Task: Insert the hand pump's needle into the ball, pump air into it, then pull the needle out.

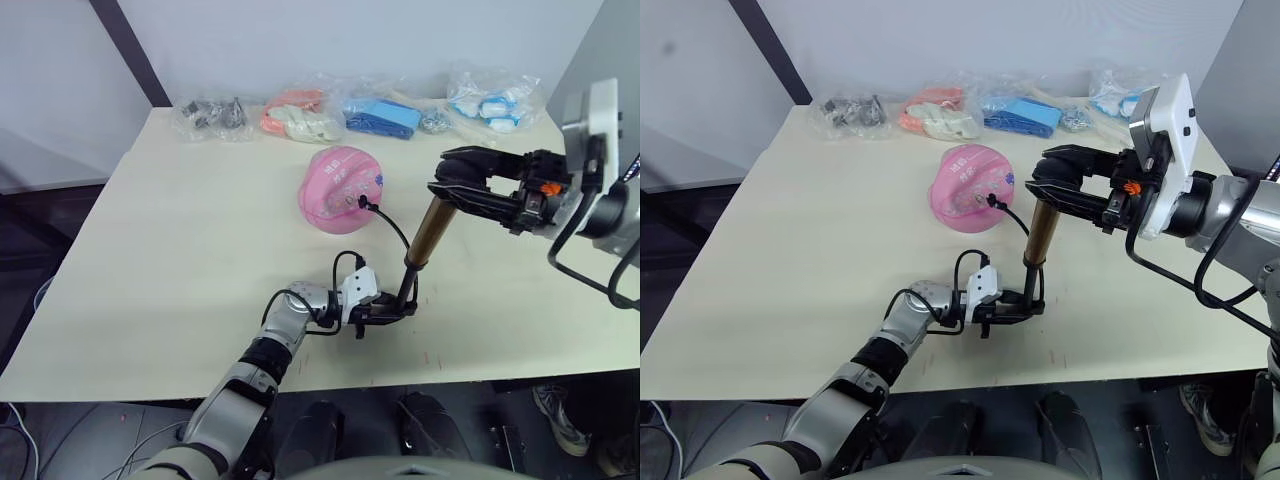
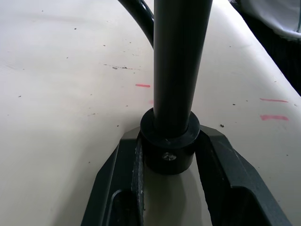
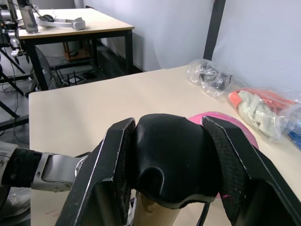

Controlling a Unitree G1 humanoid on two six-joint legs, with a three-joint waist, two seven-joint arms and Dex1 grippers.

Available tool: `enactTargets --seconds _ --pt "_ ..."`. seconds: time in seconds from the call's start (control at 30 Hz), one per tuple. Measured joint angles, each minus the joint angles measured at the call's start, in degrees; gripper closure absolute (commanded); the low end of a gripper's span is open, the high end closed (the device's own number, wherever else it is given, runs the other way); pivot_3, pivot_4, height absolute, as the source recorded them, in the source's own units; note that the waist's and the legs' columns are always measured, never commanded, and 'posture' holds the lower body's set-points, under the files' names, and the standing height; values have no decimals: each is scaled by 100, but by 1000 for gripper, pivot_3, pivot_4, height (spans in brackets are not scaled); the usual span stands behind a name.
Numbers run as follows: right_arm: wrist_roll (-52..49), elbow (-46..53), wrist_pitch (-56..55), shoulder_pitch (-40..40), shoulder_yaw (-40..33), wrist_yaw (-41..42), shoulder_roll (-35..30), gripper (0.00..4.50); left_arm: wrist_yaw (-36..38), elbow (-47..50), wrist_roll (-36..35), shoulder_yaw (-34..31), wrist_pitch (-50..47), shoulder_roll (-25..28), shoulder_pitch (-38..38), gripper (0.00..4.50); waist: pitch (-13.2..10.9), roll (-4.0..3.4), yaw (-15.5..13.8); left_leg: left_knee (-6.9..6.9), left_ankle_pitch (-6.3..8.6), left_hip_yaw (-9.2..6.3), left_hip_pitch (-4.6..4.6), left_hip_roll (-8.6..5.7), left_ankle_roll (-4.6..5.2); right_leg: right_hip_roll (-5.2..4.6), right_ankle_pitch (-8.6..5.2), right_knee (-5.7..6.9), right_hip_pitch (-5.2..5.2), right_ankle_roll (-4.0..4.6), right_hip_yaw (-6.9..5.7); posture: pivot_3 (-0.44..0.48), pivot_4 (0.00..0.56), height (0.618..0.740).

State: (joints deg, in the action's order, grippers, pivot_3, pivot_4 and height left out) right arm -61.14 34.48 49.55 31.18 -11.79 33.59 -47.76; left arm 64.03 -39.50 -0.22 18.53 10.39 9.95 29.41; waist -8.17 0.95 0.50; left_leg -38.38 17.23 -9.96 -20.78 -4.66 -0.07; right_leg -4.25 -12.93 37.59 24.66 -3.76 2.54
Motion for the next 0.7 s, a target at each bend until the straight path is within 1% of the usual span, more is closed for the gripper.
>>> enactTargets --seconds 0.1,0.47,0.7 --pt "280 165 -257 -326 201 34 156 2689 -1 -19 4 -1 2 0 2 3384 4 3 5 0 0 1 6 0 0 2 0 -1 -7 0 -2 0 150 740" --pt "1624 248 -1161 -1343 1128 126 721 2689 -3 -41 2 -3 1 -7 0 3384 10 3 8 -1 -4 -1 12 -4 -7 4 0 0 -11 0 -1 0 150 740" --pt "2282 66 -1504 -1724 1521 151 1032 2689 13 7 -25 -12 -145 -10 -2 3384 11 3 9 -1 -6 -1 13 -5 -10 6 0 -1 -11 -1 -1 0 150 740"
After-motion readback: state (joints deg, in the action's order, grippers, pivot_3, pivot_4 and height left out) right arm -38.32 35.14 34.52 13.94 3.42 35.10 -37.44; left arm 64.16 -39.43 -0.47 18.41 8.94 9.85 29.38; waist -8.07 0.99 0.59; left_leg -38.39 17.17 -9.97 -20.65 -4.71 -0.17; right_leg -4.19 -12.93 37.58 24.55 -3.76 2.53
